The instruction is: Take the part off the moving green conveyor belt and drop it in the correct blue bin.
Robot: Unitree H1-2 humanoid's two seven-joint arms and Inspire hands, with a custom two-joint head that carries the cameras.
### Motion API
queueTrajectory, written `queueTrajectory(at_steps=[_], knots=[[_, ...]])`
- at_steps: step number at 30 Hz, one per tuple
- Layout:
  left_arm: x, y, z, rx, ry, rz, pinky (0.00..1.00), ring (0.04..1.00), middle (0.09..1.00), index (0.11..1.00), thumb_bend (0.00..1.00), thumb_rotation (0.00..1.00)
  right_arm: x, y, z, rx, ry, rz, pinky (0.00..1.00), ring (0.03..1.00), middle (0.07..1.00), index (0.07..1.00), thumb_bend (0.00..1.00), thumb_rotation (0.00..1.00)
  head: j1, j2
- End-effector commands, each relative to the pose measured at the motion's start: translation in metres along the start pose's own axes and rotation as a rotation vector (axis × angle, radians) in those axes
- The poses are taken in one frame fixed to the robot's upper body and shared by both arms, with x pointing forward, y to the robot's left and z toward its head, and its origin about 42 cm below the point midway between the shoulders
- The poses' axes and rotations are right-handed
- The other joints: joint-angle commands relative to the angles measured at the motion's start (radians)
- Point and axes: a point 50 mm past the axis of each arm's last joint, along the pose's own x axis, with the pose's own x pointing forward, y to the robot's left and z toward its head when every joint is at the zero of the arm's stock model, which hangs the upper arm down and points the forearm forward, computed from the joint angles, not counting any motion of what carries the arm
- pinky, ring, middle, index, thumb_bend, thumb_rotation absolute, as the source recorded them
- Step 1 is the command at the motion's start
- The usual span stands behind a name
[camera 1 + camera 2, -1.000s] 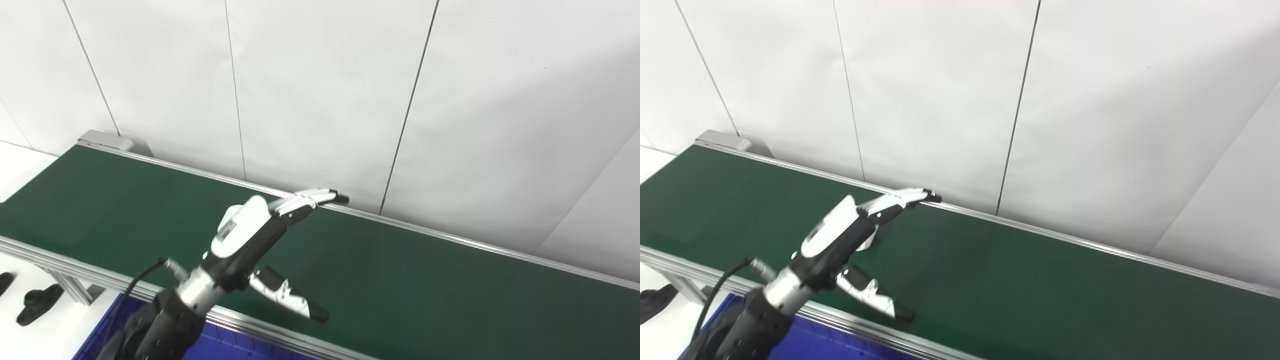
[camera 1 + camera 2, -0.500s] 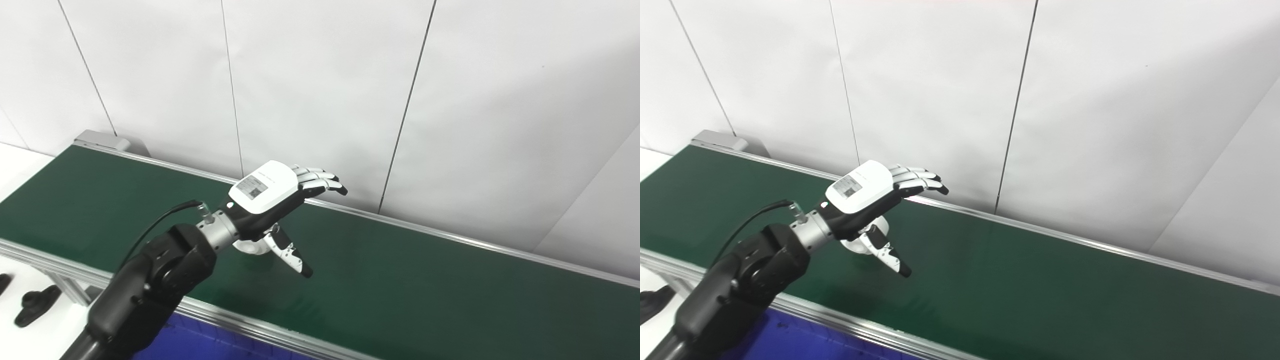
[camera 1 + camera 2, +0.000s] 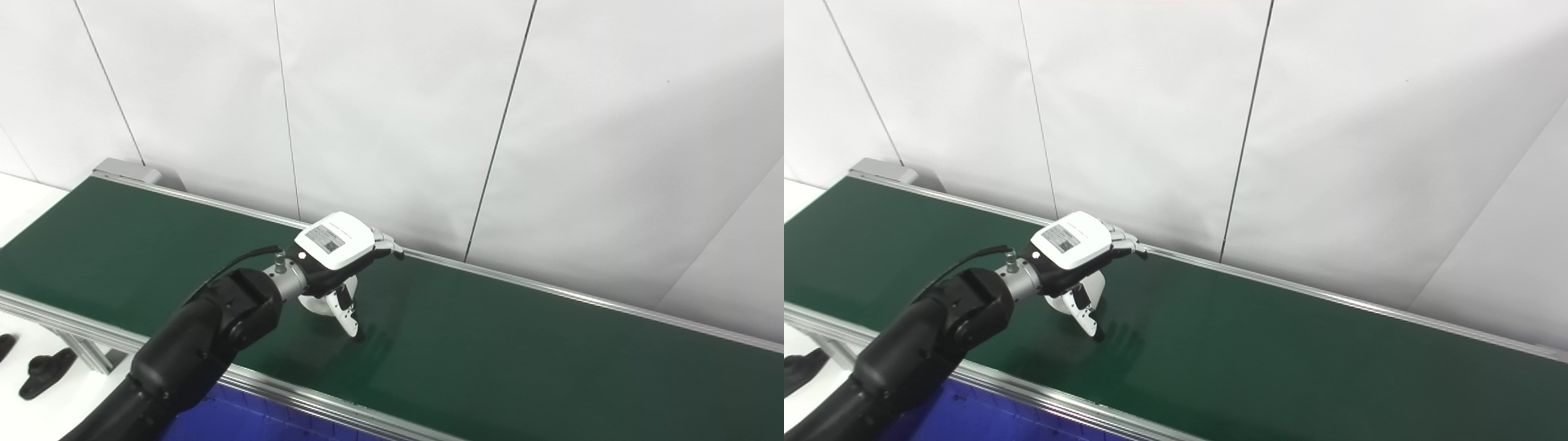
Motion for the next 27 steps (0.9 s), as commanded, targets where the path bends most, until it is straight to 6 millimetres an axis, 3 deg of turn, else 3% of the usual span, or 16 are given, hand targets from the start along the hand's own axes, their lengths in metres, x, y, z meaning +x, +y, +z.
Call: queueTrajectory(at_steps=[1, 10, 20, 27], knots=[[0.011, 0.020, -0.008, 0.039, 0.040, 0.041, 0.77, 0.819, 0.844, 0.807, 1.00, 0.35, 0.000, 0.002, 0.011, 0.019, -0.079, -0.005, 0.96, 0.991, 1.000, 1.000, 0.85, 0.96, 0.001, 0.000], [0.025, 0.011, -0.012, 0.013, 0.150, 0.027, 0.79, 0.838, 0.858, 0.836, 1.00, 0.28, 0.000, 0.003, 0.011, 0.017, -0.078, -0.005, 0.94, 0.978, 1.000, 1.000, 0.87, 0.96, -0.003, 0.000], [0.046, -0.009, -0.008, 0.041, 0.215, 0.078, 0.75, 0.823, 0.856, 0.838, 1.00, 0.15, 0.000, 0.005, 0.011, 0.022, -0.079, 0.001, 0.93, 0.978, 1.000, 1.000, 0.86, 0.95, -0.009, 0.001], [0.056, -0.015, -0.004, 0.070, 0.227, -0.010, 0.75, 0.835, 0.858, 0.819, 1.00, 0.12, 0.000, 0.008, 0.012, 0.038, -0.079, 0.001, 0.94, 0.976, 1.000, 1.000, 0.86, 0.94, -0.015, 0.008]])
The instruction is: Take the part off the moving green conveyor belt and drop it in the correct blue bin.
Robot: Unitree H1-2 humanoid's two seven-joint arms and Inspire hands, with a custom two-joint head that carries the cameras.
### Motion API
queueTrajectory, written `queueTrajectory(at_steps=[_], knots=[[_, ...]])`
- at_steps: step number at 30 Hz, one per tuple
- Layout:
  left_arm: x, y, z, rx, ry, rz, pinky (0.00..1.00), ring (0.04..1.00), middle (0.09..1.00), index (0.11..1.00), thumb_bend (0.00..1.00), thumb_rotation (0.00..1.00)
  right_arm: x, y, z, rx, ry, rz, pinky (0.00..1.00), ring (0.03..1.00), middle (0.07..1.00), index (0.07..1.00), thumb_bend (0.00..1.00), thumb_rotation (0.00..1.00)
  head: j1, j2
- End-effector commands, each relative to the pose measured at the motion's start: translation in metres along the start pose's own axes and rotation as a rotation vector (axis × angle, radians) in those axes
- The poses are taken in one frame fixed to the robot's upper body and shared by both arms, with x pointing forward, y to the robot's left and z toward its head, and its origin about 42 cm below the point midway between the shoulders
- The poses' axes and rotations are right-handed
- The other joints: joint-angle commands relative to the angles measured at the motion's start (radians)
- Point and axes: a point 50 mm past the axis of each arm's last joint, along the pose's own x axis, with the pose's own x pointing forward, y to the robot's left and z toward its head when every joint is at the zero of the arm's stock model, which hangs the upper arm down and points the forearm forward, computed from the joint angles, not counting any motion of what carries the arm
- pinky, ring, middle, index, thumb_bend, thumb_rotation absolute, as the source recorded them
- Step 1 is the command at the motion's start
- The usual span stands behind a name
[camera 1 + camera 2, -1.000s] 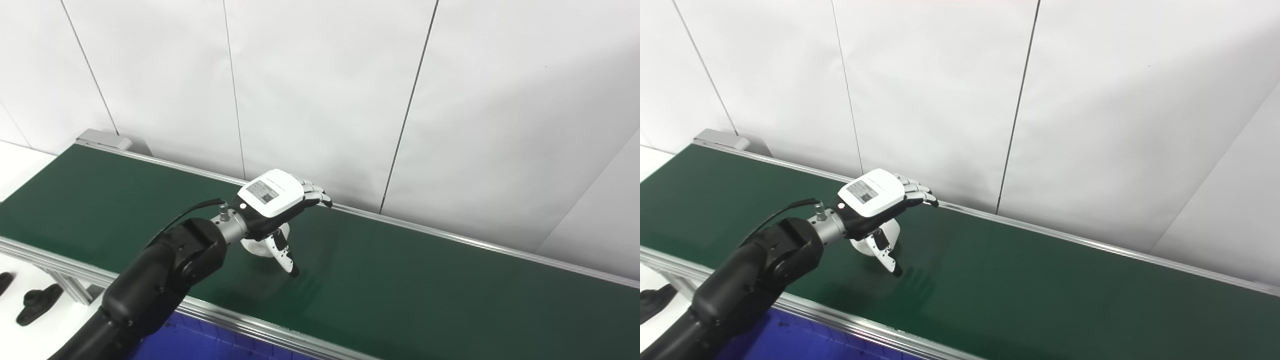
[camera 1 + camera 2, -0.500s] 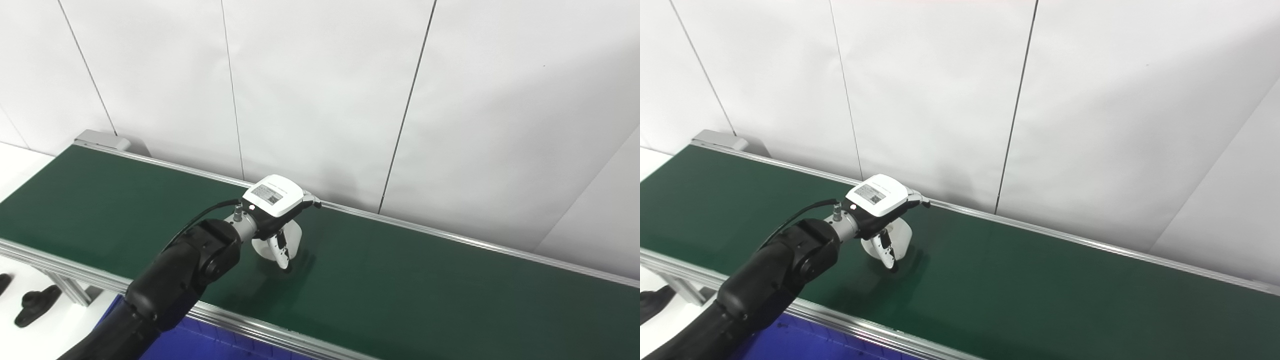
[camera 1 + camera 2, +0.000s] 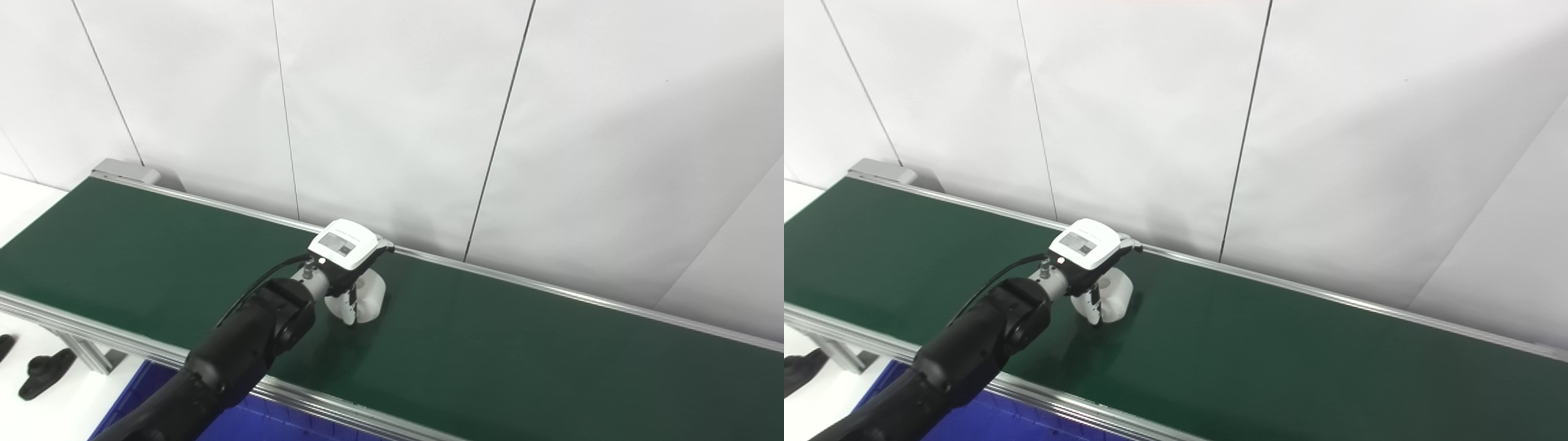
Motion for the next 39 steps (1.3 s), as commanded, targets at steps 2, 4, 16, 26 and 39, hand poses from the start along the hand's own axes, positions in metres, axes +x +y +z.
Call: queueTrajectory(at_steps=[2, 4, 16, 26, 39], knots=[[0.012, 0.020, -0.005, 0.039, 0.017, 0.030, 0.74, 0.825, 0.847, 0.785, 0.99, 0.08, 0.000, 0.003, 0.012, 0.021, -0.084, 0.003, 0.94, 0.976, 1.000, 1.000, 0.86, 0.94, -0.002, 0.004], [0.014, 0.017, -0.005, 0.041, 0.012, 0.018, 0.71, 0.803, 0.827, 0.758, 0.98, 0.06, 0.000, 0.004, 0.013, 0.023, -0.086, 0.003, 0.94, 0.974, 1.000, 1.000, 0.85, 0.94, -0.004, 0.006], [0.022, 0.016, 0.015, 0.044, 0.020, -0.071, 0.13, 0.196, 0.472, 0.489, 0.52, 0.00, 0.000, 0.007, 0.016, 0.043, -0.093, -0.005, 0.94, 0.968, 1.000, 1.000, 0.88, 0.96, -0.014, 0.020], [0.021, 0.028, 0.019, 0.025, 0.020, -0.112, 0.18, 0.256, 0.473, 0.489, 0.52, 0.00, -0.001, 0.007, 0.017, 0.051, -0.092, -0.008, 0.94, 0.961, 1.000, 1.000, 0.90, 0.96, -0.015, 0.022], [-0.011, 0.096, 0.036, -0.069, -0.103, 0.044, 0.20, 0.279, 0.473, 0.487, 0.52, 0.00, -0.001, 0.003, 0.025, 0.058, -0.114, 0.002, 0.94, 0.964, 1.000, 1.000, 0.89, 0.95, 0.031, 0.107]])
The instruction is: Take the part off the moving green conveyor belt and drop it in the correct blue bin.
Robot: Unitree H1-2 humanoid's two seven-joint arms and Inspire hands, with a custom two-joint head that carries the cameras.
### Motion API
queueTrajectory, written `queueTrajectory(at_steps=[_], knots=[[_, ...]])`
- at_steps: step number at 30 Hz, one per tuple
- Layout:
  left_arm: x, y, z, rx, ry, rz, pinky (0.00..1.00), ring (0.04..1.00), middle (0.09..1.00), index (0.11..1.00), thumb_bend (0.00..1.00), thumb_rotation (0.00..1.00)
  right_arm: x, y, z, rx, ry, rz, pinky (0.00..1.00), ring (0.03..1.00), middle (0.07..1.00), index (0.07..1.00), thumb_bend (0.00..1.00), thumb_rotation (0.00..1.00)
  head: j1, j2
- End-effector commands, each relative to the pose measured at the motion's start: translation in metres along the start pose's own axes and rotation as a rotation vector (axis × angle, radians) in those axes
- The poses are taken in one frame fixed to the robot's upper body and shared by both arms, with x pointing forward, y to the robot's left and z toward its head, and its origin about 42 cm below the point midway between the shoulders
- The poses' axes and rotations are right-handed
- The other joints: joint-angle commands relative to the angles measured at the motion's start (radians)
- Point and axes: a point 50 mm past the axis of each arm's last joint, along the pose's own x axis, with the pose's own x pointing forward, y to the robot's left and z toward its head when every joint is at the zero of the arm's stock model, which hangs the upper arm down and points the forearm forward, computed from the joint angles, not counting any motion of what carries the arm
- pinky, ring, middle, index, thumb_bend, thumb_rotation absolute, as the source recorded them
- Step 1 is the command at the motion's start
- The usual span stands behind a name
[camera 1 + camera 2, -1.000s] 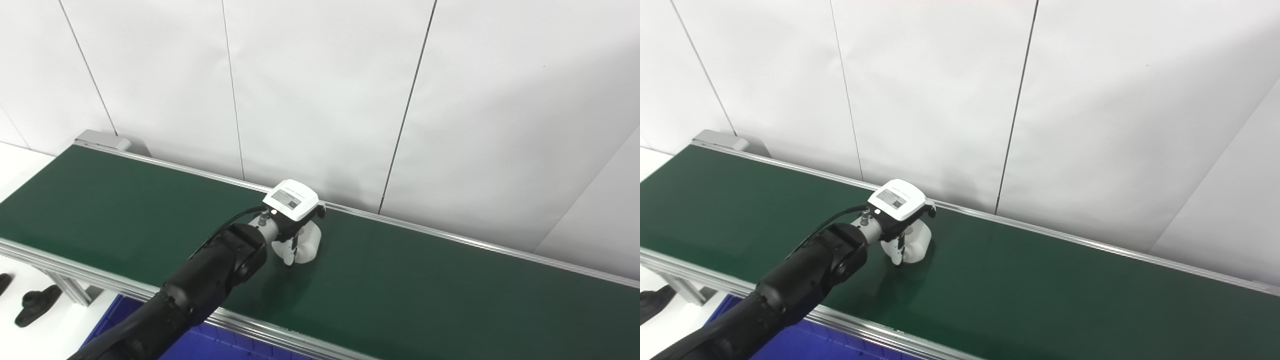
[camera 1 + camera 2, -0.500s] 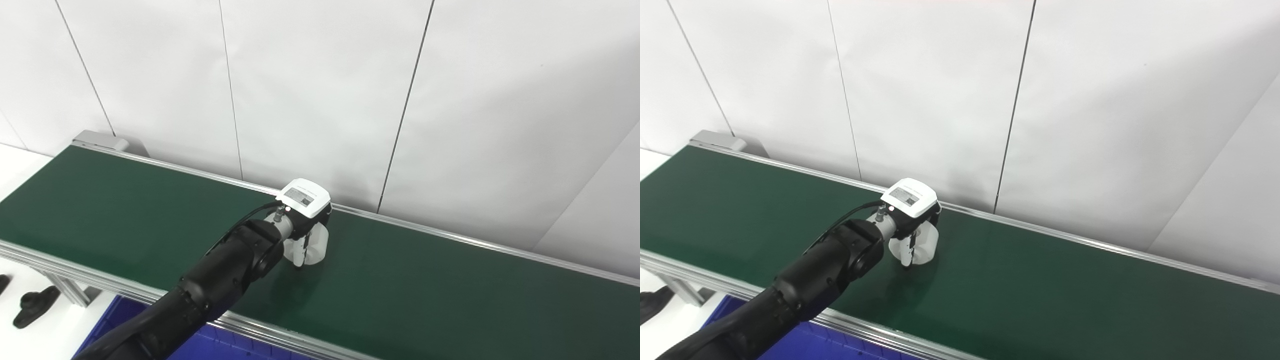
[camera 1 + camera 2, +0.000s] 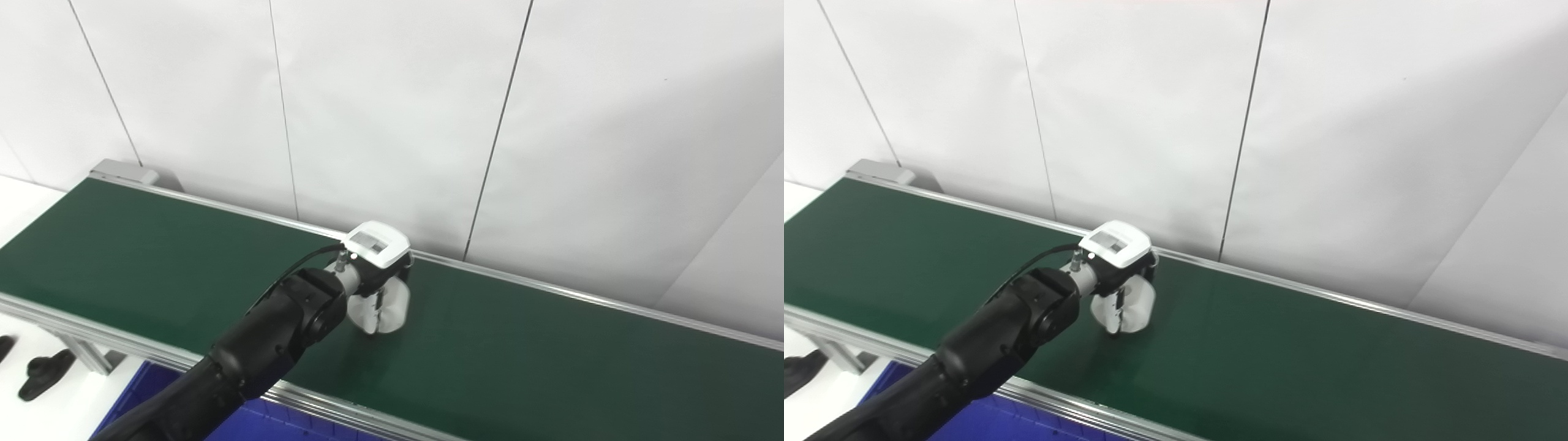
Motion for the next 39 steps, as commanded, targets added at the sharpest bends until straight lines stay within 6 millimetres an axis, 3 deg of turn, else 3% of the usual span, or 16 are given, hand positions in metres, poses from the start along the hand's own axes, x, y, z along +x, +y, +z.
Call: queueTrajectory(at_steps=[1, 6, 7, 11, 13, 14, 15, 20, 25, 31, 34, 37, 39], knots=[[-0.009, 0.043, 0.002, -0.002, -0.028, 0.112, 0.21, 0.278, 0.474, 0.486, 0.52, 0.00, -0.002, -0.001, 0.015, 0.010, -0.081, -0.006, 0.95, 0.967, 1.000, 1.000, 0.89, 0.95, 0.010, 0.012], [-0.045, 0.074, 0.017, 0.006, -0.090, 0.188, 0.20, 0.271, 0.412, 0.498, 0.52, 0.00, 0.000, -0.006, 0.025, 0.005, -0.089, -0.010, 0.98, 0.983, 1.000, 1.000, 0.90, 0.98, 0.064, 0.093], [-0.052, 0.075, 0.018, 0.004, -0.096, 0.195, 0.20, 0.271, 0.403, 0.499, 0.52, 0.00, 0.001, -0.007, 0.026, 0.003, -0.090, -0.014, 0.98, 0.983, 1.000, 1.000, 0.90, 0.98, 0.064, 0.093], [-0.082, 0.069, 0.020, 0.004, -0.106, 0.208, 0.19, 0.253, 0.470, 0.485, 0.53, 0.00, 0.002, -0.013, 0.031, -0.003, -0.099, -0.023, 0.98, 0.973, 0.999, 1.000, 0.90, 1.00, 0.104, 0.158], [-0.095, 0.062, 0.019, -0.013, -0.104, 0.200, 0.16, 0.217, 0.472, 0.485, 0.53, 0.00, 0.002, -0.017, 0.033, -0.005, -0.100, -0.024, 0.96, 0.961, 0.990, 1.000, 0.90, 0.99, 0.107, 0.164], [-0.103, 0.058, 0.019, -0.021, -0.102, 0.192, 0.15, 0.212, 0.458, 0.490, 0.52, 0.00, 0.002, -0.019, 0.035, -0.002, -0.099, -0.025, 0.96, 0.956, 0.987, 1.000, 0.90, 0.99, 0.119, 0.186], [-0.107, 0.056, 0.019, -0.027, -0.101, 0.187, 0.15, 0.215, 0.420, 0.506, 0.52, 0.00, 0.002, -0.021, 0.036, -0.001, -0.098, -0.025, 0.95, 0.948, 0.981, 1.000, 0.90, 0.98, 0.119, 0.186], [-0.144, 0.027, 0.023, -0.032, -0.083, 0.118, 0.18, 0.226, 0.400, 0.511, 0.52, 0.00, 0.002, -0.034, 0.044, 0.010, -0.096, -0.012, 0.94, 0.935, 0.972, 1.000, 0.88, 0.95, 0.158, 0.230], [-0.175, -0.006, 0.031, -0.066, -0.060, 0.029, 0.18, 0.230, 0.471, 0.485, 0.52, 0.00, 0.003, -0.044, 0.049, -0.006, -0.096, 0.004, 0.92, 0.927, 0.967, 1.000, 0.85, 0.94, 0.191, 0.245], [-0.198, -0.039, 0.034, -0.084, -0.046, -0.073, 0.17, 0.223, 0.395, 0.504, 0.52, 0.00, 0.001, -0.051, 0.052, -0.023, -0.087, 0.011, 0.90, 0.923, 0.964, 1.000, 0.84, 0.95, 0.214, 0.253], [-0.204, -0.054, 0.035, -0.092, -0.046, -0.112, 0.15, 0.213, 0.468, 0.485, 0.52, 0.00, 0.001, -0.053, 0.052, -0.026, -0.083, 0.015, 0.90, 0.922, 0.965, 1.000, 0.85, 0.95, 0.218, 0.253], [-0.207, -0.063, 0.036, -0.078, -0.041, -0.165, 0.17, 0.234, 0.472, 0.485, 0.52, 0.00, 0.001, -0.052, 0.052, -0.025, -0.075, 0.019, 0.90, 0.921, 0.967, 1.000, 0.86, 0.95, 0.217, 0.253], [-0.213, -0.069, 0.037, -0.055, -0.042, -0.163, 0.20, 0.262, 0.413, 0.496, 0.52, 0.00, 0.001, -0.051, 0.053, -0.025, -0.073, 0.021, 0.90, 0.923, 0.969, 1.000, 0.87, 0.95, 0.214, 0.254]])
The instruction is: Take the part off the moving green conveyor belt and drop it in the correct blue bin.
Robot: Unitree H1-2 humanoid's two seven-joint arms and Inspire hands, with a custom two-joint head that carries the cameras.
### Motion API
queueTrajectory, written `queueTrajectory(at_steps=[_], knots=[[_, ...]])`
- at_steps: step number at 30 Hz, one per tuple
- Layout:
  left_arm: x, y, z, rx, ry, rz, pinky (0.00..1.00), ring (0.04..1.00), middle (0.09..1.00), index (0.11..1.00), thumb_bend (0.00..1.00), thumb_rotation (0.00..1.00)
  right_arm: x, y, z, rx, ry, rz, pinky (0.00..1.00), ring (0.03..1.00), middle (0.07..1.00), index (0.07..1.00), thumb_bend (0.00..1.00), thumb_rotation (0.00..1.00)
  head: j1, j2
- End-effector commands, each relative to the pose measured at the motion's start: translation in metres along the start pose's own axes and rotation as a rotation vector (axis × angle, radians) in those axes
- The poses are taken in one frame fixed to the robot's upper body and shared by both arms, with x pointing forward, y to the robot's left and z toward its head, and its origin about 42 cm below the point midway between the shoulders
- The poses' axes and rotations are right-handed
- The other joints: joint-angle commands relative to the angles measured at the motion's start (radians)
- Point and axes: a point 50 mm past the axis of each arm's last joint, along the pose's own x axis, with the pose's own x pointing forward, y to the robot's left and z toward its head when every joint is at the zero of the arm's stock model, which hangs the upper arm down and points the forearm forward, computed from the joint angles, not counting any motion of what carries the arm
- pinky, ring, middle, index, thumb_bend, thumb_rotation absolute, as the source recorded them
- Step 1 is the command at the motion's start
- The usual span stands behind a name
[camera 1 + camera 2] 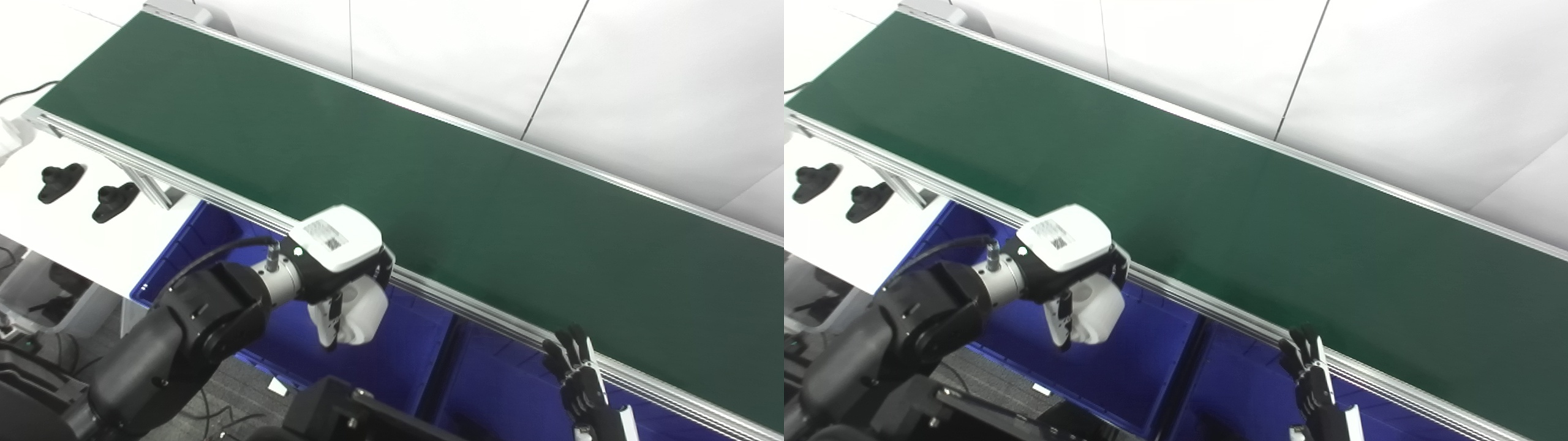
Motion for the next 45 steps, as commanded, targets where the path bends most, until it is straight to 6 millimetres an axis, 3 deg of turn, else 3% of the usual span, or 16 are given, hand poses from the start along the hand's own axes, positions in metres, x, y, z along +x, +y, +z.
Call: queueTrajectory(at_steps=[1, 8, 11, 12, 14, 15, 16, 18, 21, 39, 45], knots=[[-0.008, 0.001, 0.001, 0.067, -0.008, 0.078, 0.20, 0.264, 0.443, 0.490, 0.52, 0.00, 0.001, 0.001, 0.010, 0.000, -0.031, 0.009, 0.90, 0.922, 0.968, 1.000, 0.87, 0.95, -0.006, 0.000], [-0.016, -0.018, -0.005, 0.066, -0.047, 0.139, 0.16, 0.203, 0.471, 0.482, 0.53, 0.00, 0.004, 0.004, 0.010, 0.005, -0.030, 0.009, 0.90, 0.921, 0.965, 1.000, 0.87, 0.95, -0.016, -0.004], [-0.015, -0.019, -0.010, 0.045, -0.037, 0.142, 0.18, 0.232, 0.472, 0.483, 0.53, 0.00, 0.004, 0.005, 0.011, 0.009, -0.031, 0.007, 0.90, 0.920, 0.963, 1.000, 0.87, 0.94, -0.023, -0.004], [-0.015, -0.019, -0.011, 0.035, -0.015, 0.138, 0.20, 0.254, 0.425, 0.493, 0.52, 0.00, 0.004, 0.005, 0.011, 0.010, -0.032, 0.008, 0.90, 0.920, 0.964, 1.000, 0.87, 0.94, -0.024, -0.004], [-0.016, -0.019, -0.011, 0.044, 0.032, 0.099, 0.38, 0.501, 0.576, 0.494, 0.52, 0.04, 0.004, 0.005, 0.011, 0.013, -0.033, 0.008, 0.90, 0.921, 0.965, 1.000, 0.86, 0.94, -0.024, -0.004], [-0.017, -0.016, -0.009, 0.067, 0.059, 0.059, 0.50, 0.624, 0.682, 0.581, 0.68, 0.12, 0.004, 0.005, 0.011, 0.013, -0.034, 0.008, 0.90, 0.921, 0.965, 1.000, 0.86, 0.94, -0.024, -0.004], [-0.017, -0.013, -0.008, 0.092, 0.071, 0.035, 0.53, 0.649, 0.705, 0.612, 0.74, 0.14, 0.003, 0.005, 0.011, 0.013, -0.034, 0.008, 0.90, 0.921, 0.964, 1.000, 0.86, 0.94, -0.024, -0.004], [-0.019, -0.009, -0.006, 0.164, 0.074, 0.036, 0.67, 0.761, 0.816, 0.752, 0.95, 0.34, 0.003, 0.005, 0.011, 0.014, -0.033, 0.009, 0.90, 0.924, 0.965, 1.000, 0.86, 0.94, -0.026, -0.004], [-0.021, -0.008, -0.004, 0.205, 0.072, 0.050, 0.74, 0.825, 0.872, 0.810, 1.00, 0.46, 0.003, 0.004, 0.011, 0.014, -0.034, 0.010, 0.91, 0.923, 0.965, 1.000, 0.86, 0.94, -0.028, -0.004], [-0.022, -0.004, -0.002, 0.229, 0.056, 0.080, 0.81, 0.840, 0.864, 0.843, 1.00, 0.50, 0.001, 0.004, 0.012, 0.013, -0.034, 0.014, 0.90, 0.925, 0.967, 1.000, 0.86, 0.94, -0.040, -0.003], [-0.026, 0.020, 0.016, 0.097, -0.025, 0.214, 0.74, 0.812, 0.839, 0.814, 1.00, 0.46, 0.001, 0.004, 0.013, 0.014, -0.033, 0.009, 0.90, 0.924, 0.965, 1.000, 0.86, 0.94, -0.069, 0.004]])
